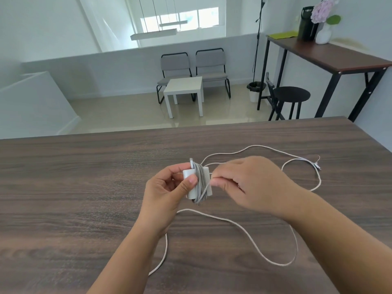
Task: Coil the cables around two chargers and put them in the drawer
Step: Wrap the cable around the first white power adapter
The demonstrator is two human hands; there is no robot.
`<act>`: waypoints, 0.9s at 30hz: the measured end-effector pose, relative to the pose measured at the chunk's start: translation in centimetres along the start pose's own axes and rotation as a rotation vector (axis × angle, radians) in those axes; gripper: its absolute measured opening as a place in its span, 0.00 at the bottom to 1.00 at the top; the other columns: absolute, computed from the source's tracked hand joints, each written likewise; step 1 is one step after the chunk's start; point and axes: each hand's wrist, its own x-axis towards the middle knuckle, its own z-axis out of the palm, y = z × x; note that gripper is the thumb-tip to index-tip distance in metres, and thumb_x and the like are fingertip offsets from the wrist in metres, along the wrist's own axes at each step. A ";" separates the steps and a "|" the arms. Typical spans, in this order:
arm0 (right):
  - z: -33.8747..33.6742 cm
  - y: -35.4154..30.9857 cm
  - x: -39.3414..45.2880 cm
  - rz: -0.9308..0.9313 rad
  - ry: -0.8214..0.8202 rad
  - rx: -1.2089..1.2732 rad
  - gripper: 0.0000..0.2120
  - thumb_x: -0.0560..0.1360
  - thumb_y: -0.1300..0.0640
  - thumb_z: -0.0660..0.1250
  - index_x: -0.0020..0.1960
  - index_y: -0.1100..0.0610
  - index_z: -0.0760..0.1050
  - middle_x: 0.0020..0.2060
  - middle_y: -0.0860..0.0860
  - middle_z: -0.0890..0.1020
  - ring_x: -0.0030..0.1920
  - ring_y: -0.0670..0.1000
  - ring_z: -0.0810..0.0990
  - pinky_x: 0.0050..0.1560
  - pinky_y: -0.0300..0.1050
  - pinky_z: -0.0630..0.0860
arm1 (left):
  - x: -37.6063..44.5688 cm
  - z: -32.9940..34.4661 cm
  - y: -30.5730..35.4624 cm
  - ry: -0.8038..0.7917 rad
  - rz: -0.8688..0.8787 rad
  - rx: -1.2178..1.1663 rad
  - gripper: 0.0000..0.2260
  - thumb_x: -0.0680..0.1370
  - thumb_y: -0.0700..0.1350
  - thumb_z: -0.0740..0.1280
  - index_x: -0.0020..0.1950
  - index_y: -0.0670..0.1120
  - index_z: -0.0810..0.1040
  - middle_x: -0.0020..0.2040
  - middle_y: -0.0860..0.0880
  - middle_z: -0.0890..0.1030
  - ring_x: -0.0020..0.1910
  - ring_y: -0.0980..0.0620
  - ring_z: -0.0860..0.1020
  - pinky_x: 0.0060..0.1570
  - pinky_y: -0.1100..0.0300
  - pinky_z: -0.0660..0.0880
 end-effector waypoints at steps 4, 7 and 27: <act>-1.4 0.9 1.3 -0.038 0.040 0.088 0.14 0.77 0.45 0.58 0.43 0.50 0.79 0.30 0.39 0.74 0.29 0.40 0.69 0.32 0.39 0.70 | -0.2 -0.6 0.2 -0.160 -0.018 -0.011 0.12 0.69 0.42 0.77 0.52 0.46 0.84 0.41 0.45 0.83 0.41 0.52 0.80 0.42 0.62 0.78; -1.5 1.4 1.9 0.044 0.061 0.312 0.07 0.77 0.50 0.66 0.41 0.47 0.79 0.27 0.42 0.77 0.27 0.42 0.72 0.31 0.31 0.65 | -0.5 -0.7 0.6 -0.256 -0.002 -0.032 0.17 0.66 0.52 0.79 0.52 0.48 0.85 0.41 0.45 0.81 0.39 0.54 0.78 0.38 0.65 0.75; 6.4 -1.0 -2.1 0.277 -0.141 0.402 0.13 0.81 0.46 0.52 0.44 0.51 0.69 0.26 0.47 0.71 0.28 0.49 0.69 0.35 0.50 0.70 | 1.5 1.1 0.0 0.253 0.040 -0.155 0.13 0.68 0.44 0.73 0.52 0.47 0.82 0.38 0.49 0.78 0.37 0.54 0.79 0.35 0.64 0.77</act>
